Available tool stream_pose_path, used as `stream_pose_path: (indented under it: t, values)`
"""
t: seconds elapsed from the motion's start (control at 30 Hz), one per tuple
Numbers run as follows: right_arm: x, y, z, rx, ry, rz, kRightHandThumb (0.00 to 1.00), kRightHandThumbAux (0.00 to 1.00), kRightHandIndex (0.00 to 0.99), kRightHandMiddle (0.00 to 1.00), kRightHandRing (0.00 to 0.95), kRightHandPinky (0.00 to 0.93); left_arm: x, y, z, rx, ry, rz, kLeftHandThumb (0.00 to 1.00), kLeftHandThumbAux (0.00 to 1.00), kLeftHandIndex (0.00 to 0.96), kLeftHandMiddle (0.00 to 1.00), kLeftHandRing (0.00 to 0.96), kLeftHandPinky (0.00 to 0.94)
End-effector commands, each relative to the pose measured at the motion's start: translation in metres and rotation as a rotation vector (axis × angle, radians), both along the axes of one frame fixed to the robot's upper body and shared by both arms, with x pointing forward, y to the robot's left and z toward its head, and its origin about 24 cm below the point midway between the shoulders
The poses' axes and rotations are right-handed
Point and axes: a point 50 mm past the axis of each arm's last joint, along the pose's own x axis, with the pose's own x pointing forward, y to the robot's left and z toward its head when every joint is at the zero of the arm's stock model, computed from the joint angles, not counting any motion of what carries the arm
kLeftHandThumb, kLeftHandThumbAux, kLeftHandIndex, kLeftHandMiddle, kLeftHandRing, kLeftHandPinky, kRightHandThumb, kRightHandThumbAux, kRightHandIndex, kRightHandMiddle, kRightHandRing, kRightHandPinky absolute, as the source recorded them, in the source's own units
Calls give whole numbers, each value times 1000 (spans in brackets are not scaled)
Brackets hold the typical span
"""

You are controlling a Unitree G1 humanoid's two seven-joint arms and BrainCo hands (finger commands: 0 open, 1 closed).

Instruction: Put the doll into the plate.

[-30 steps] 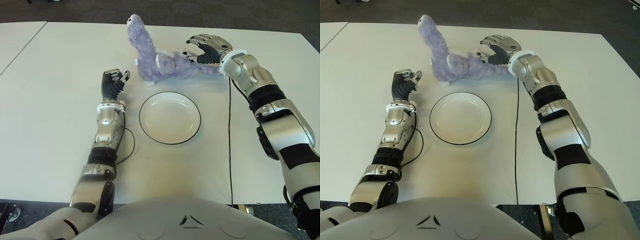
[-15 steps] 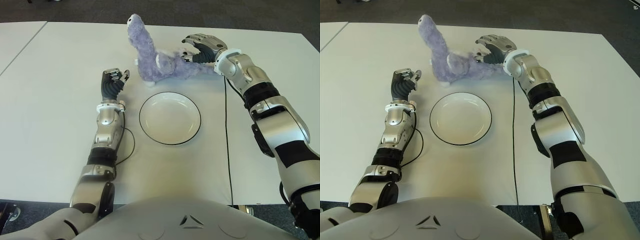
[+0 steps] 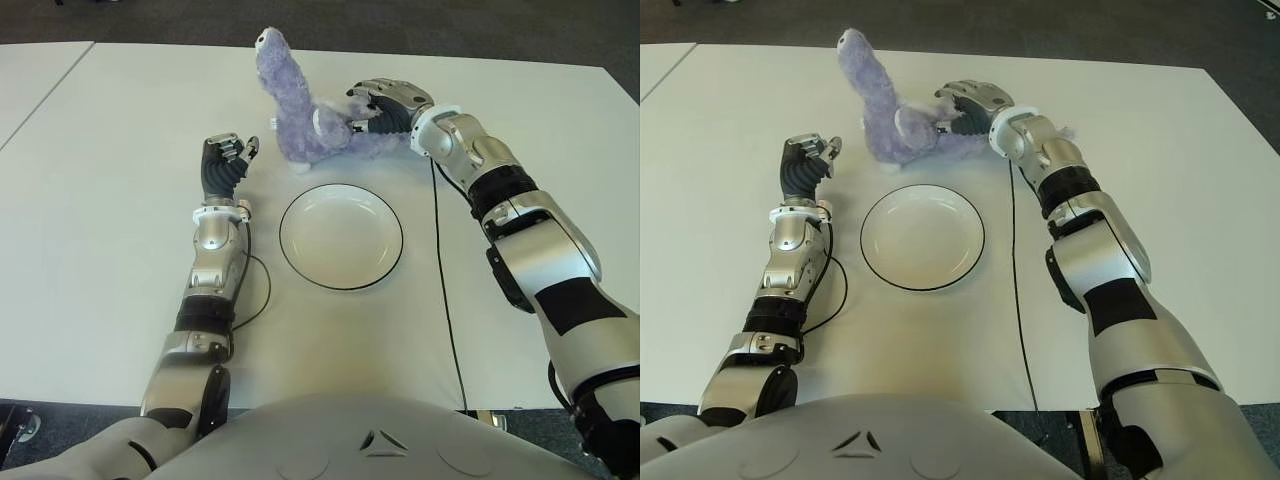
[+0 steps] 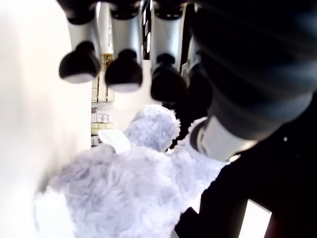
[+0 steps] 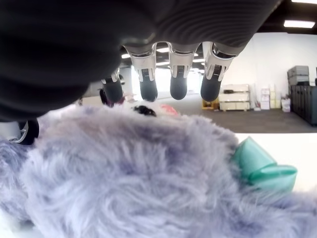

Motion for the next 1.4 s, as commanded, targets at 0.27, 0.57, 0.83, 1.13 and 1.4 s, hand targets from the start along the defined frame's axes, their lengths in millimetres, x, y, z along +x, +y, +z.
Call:
stream_pose_path:
  t: [0.27,0.57,0.83,1.13,1.4]
  values:
    - [-2,0,-19,-45,111,-10,407,198,0,0,0,0,-40,-4,-58,-52,231,42,405,781,768,837,847,825]
    - [-7,-5,-38,-85,182,-31,415,190,0,0,0,0,-42,-5,-56,-46,233,37,404,777,764,836,847,825]
    - [-13,-10,-56,-107,234,-51,409,187,0,0,0,0,-43,-7,-54,-46,232,49,426,771,748,836,842,839]
    - [-18,-18,-75,-131,299,-96,432,194,0,0,0,0,-44,-5,-49,-49,225,71,452,759,734,832,838,836]
    - [-22,-25,-87,-149,321,-128,435,185,0,0,0,0,-44,-4,-48,-48,213,80,460,762,742,835,841,836]
